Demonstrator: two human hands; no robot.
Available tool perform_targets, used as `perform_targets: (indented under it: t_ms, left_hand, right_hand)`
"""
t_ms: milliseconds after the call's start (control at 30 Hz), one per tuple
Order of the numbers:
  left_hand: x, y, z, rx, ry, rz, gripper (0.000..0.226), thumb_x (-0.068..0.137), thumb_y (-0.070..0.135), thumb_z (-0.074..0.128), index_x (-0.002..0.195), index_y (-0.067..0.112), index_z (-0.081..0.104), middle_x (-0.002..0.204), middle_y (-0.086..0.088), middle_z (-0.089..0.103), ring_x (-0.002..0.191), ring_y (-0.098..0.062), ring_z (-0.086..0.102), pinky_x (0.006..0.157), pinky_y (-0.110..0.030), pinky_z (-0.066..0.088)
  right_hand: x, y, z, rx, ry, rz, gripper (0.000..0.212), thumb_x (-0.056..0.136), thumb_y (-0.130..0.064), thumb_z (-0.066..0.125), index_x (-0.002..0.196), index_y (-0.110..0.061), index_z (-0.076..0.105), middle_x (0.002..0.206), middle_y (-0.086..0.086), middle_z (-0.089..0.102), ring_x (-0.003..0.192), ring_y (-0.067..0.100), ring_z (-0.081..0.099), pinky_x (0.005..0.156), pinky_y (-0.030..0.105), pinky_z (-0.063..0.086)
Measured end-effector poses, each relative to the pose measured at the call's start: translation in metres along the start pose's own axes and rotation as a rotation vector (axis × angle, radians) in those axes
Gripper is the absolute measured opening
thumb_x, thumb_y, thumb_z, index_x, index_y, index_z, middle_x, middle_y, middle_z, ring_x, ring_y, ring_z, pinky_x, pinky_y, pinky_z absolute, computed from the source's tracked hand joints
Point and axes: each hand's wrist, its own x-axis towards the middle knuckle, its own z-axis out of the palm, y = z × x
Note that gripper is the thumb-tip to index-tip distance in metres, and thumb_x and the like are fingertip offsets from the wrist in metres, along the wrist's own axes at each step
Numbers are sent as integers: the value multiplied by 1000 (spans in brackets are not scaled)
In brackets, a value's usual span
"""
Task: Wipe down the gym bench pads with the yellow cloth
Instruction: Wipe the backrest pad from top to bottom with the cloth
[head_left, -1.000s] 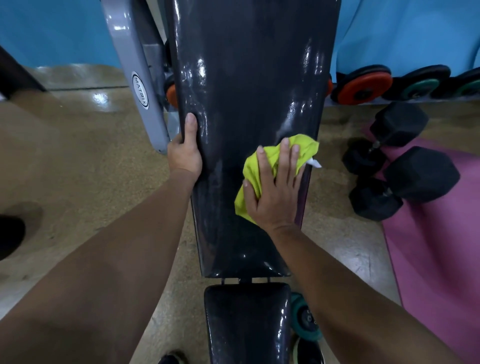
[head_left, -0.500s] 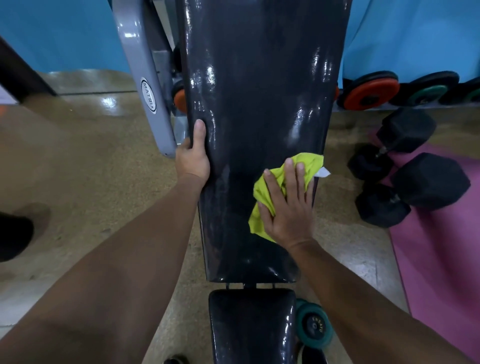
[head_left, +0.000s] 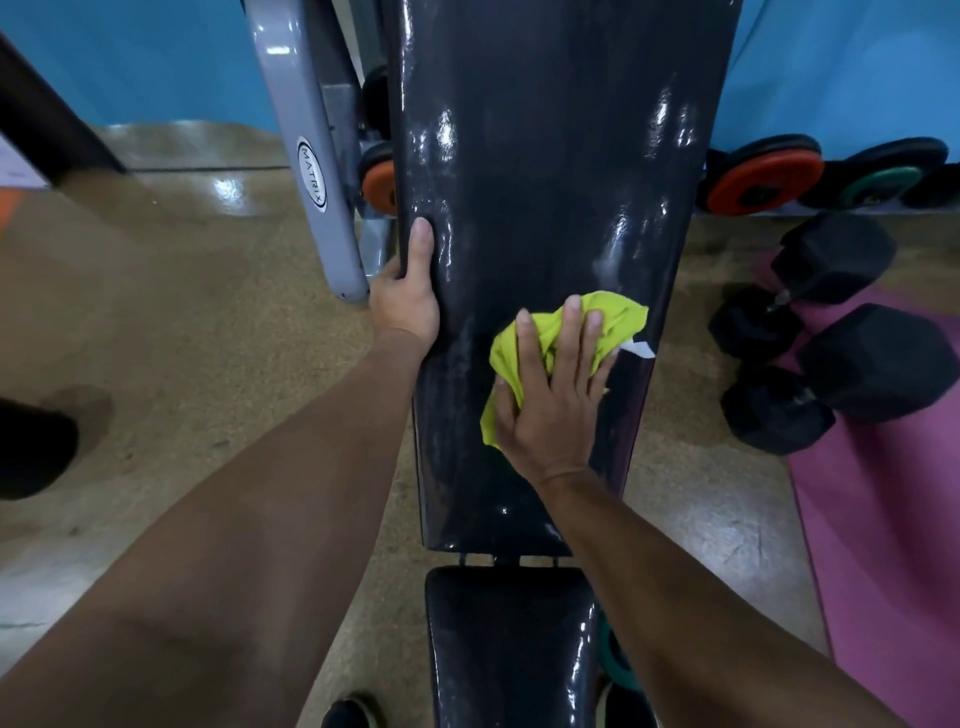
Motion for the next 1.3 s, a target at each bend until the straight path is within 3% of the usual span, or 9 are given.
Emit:
perform_targets:
  t_ms: [67,267,367,467,667,833,1033,1167,1300]
  left_hand:
    - [2,-2,0,9,2,-1,36,94,66,51,85,34,65,89,20,67,87,7,59,82,-14,42]
    - [1,3,-1,39,14,10,43,98,60,49,99,22,68,82,20,60,76,8,53,62,3,38]
    - [0,1,-1,34,15,-18,49,95,65,49,100,20,71,84,19,62,85,-1,59,75,-9,39]
    - [3,-1,-1,16,7,-25,43,92,68,51,87,29,69,87,16,68,86,2,62,74,-12,42]
    - [5,-1,2,0,14,-10,41,93,66,53,96,28,71,89,18,68,95,-6,63,91,-20,45]
    - [4,-4,3,-2,7,-2,38,95,64,51,91,30,68,86,21,65,81,10,56,72,-4,39]
    - [5,-1,3,21,24,13,37,96,63,51,89,31,68,84,21,64,85,2,59,74,-8,41]
    - [5,-5,2,6,8,3,44,94,65,51,97,25,71,88,18,67,88,0,61,79,-12,42]
    - [6,-4,2,28,-7,-9,42,95,64,51,95,27,70,87,18,66,82,8,57,68,-2,39]
  right_hand:
    - [3,-25,5,28,19,15,63,99,-38,47,158,-18,36,168,21,10,156,43,3,123,65,-2]
    - [-22,-17,13,-76,-63,-268,70,94,-33,65,158,-24,37,169,13,15,158,34,8,125,61,4]
    - [-6,-18,10,-60,7,-173,72,91,-29,67,157,-21,39,167,16,15,157,37,9,124,63,0]
    - [3,-38,14,-3,33,-86,70,91,-26,63,156,-18,39,166,19,13,155,43,10,123,64,-2]
    - [-24,-17,12,-63,-68,-267,66,95,-30,63,157,-23,40,168,13,15,157,34,9,125,61,8]
    - [-14,-37,18,-36,18,-110,65,93,-30,60,155,-22,43,166,16,16,157,37,7,125,61,1]
    - [-29,-31,23,-81,-92,-307,64,96,-33,59,156,-24,40,169,12,16,158,32,7,126,58,2]
    - [-20,-26,19,-91,1,-195,63,96,-34,59,156,-25,41,167,12,15,157,33,10,125,60,4]
    - [-28,-46,27,-68,-73,-228,68,91,-31,61,156,-25,41,168,11,10,158,33,1,125,62,0]
